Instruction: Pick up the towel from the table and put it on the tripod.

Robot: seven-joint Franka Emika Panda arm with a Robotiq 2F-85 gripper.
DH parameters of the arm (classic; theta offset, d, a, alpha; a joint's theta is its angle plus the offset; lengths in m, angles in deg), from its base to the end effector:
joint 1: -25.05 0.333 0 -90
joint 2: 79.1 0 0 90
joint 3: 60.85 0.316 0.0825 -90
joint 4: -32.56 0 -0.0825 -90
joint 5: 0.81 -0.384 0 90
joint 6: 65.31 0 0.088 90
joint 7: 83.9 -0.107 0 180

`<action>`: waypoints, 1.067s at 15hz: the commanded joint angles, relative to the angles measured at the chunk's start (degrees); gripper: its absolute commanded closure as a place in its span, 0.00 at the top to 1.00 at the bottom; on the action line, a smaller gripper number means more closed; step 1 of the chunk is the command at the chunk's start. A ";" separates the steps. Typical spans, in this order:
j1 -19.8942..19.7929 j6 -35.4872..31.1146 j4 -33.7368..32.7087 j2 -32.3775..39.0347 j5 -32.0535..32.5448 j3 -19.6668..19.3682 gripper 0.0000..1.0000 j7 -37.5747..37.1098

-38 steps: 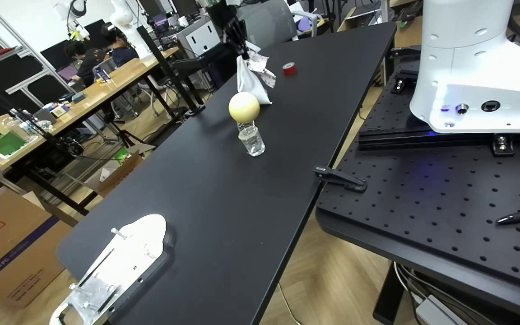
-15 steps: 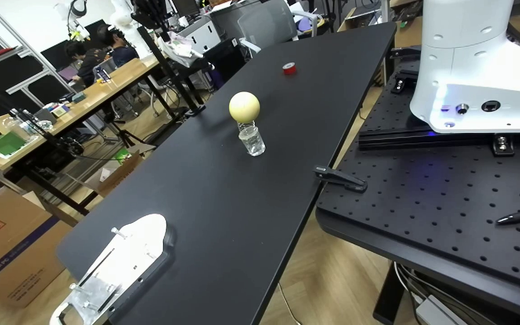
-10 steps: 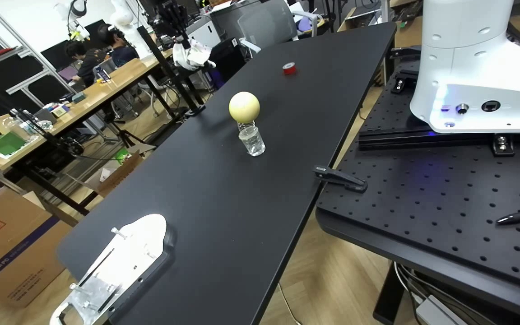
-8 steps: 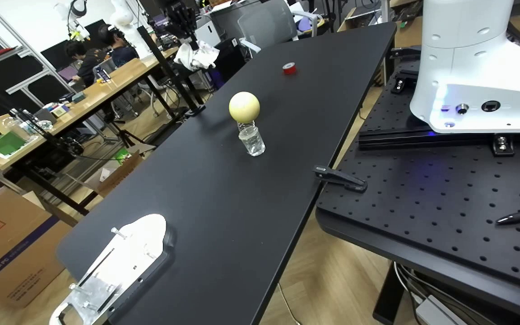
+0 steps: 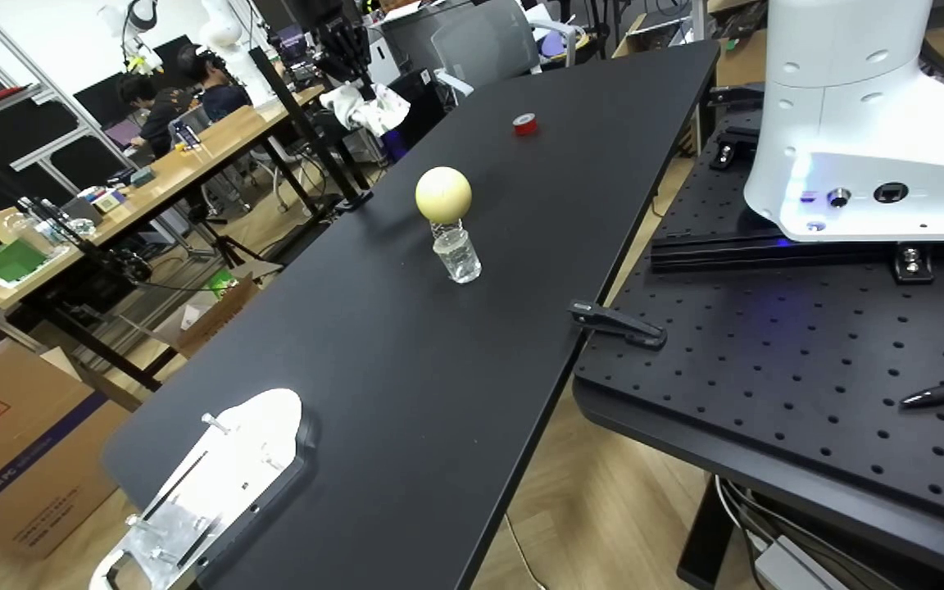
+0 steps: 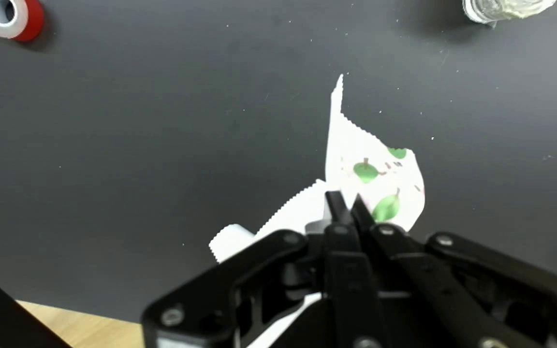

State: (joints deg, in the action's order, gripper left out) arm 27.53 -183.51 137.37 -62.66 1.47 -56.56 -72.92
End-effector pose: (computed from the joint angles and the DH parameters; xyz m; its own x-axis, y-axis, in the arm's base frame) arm 0.6180 0.0685 0.3730 0.9457 0.3207 -0.0538 0.3213 -0.9470 0.0027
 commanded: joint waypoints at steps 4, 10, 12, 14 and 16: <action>0.78 0.09 1.80 -1.91 1.44 0.15 0.55 0.62; 2.04 -0.40 2.68 -4.03 4.81 0.47 0.95 -0.14; 2.47 -0.42 3.14 -5.08 5.56 0.58 1.00 -0.40; 2.77 -1.03 4.05 -6.52 5.68 0.60 1.00 -1.58; 2.79 -2.95 5.47 -8.04 5.25 0.34 1.00 -3.95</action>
State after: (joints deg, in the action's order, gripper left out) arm 30.13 -184.19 139.23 -66.90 6.11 -55.94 -72.85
